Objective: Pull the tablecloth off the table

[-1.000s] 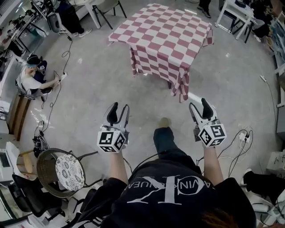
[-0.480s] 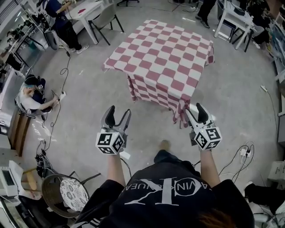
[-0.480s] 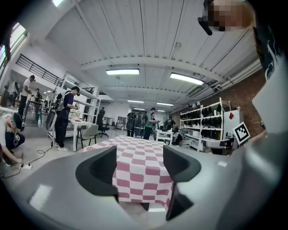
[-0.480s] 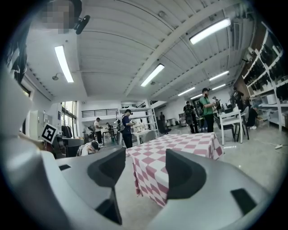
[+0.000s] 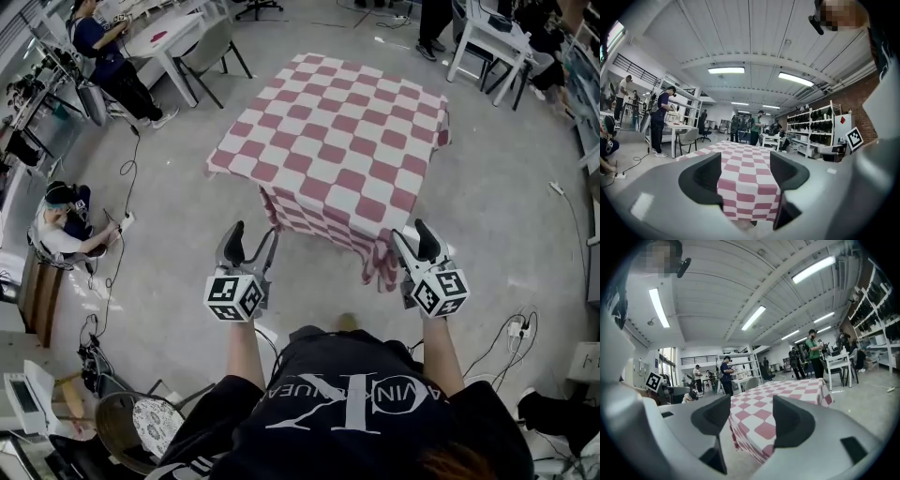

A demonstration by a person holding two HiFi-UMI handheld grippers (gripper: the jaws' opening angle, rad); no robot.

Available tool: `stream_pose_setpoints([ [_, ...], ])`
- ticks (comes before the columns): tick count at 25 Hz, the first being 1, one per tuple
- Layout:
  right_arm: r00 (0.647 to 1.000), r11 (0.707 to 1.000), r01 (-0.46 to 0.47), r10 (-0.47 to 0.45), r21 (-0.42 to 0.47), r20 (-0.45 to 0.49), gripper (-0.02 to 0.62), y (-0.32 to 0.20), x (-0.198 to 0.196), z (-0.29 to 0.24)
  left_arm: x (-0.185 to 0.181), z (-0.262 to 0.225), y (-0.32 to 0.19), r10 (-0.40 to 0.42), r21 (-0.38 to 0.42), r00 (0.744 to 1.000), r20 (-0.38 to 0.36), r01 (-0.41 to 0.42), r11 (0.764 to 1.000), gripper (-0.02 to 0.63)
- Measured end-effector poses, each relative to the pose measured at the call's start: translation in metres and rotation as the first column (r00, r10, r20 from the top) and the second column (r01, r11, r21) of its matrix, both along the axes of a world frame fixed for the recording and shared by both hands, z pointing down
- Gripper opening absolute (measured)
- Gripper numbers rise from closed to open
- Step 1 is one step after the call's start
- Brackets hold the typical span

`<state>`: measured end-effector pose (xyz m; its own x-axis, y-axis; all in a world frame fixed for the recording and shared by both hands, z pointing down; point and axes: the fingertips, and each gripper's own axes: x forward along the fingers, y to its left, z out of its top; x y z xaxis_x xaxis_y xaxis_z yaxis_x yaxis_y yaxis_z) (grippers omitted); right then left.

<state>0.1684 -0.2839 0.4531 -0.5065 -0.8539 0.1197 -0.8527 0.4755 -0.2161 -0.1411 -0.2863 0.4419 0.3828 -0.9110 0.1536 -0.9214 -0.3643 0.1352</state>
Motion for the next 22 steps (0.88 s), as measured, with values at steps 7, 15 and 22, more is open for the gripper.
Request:
stream_pose_setpoints([
  [7,0.999,0.998,-0.036,0.035,-0.042,-0.013,0.253,-0.022,0.011,0.017,0.012,0.022,-0.046,0.028,-0.037,0.999,-0.036,-0.029,0.999,0.31],
  [15,0.99,0.986,-0.142,0.14,-0.09,-0.024,0.258,-0.053,0.013,0.032,0.008,0.043,-0.108,0.098,-0.079,0.993,-0.063,-0.102,0.992,0.311],
  [22,0.985,0.976,-0.171,0.164,-0.136,-0.06,0.262,-0.122,-0.011,0.039,0.0,0.052,-0.201,0.162,-0.116,0.984,-0.072,-0.17,0.979,0.319],
])
